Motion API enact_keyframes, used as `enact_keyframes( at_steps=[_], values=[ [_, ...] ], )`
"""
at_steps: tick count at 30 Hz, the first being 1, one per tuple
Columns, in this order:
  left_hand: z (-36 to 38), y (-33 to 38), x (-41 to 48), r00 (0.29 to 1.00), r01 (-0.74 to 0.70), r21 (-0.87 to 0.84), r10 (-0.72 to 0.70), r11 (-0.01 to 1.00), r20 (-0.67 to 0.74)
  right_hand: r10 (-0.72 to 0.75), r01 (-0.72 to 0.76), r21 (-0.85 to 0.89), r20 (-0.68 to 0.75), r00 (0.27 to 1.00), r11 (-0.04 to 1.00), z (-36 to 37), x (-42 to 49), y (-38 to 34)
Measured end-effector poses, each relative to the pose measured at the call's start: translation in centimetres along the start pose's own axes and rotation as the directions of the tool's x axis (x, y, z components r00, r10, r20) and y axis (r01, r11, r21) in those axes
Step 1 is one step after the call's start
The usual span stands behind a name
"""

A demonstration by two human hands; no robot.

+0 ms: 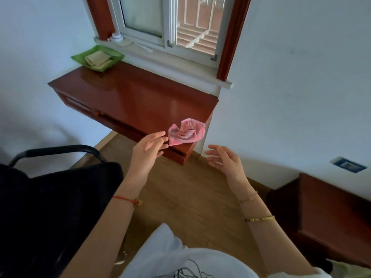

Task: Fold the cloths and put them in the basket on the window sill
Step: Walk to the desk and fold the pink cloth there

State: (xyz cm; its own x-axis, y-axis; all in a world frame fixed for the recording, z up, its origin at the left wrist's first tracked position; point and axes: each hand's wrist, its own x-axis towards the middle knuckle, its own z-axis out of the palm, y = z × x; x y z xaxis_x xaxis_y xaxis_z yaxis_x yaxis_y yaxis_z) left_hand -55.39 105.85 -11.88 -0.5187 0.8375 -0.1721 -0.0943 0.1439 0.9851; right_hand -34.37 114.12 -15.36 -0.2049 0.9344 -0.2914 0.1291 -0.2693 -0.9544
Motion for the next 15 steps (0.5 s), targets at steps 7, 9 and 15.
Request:
enact_keyframes(
  at_steps=[7,9,15],
  values=[
    [3.5,-2.6,17.3,0.992,-0.060,0.298,0.025,0.953,0.121,0.110,-0.116,-0.032,-0.151,0.982,0.993,0.9,15.0,1.1],
    [4.6,-3.5,21.6,0.984,-0.116,0.448,0.041,0.887,0.173,0.169,-0.180,-0.044,-0.189,0.967,0.983,1.2,19.1,2.1],
    [7.6,-7.6,30.7,0.941,-0.150,0.730,-0.131,0.667,0.313,0.329,-0.352,-0.067,-0.228,0.916,0.934,2.7,28.3,5.0]
  ],
)
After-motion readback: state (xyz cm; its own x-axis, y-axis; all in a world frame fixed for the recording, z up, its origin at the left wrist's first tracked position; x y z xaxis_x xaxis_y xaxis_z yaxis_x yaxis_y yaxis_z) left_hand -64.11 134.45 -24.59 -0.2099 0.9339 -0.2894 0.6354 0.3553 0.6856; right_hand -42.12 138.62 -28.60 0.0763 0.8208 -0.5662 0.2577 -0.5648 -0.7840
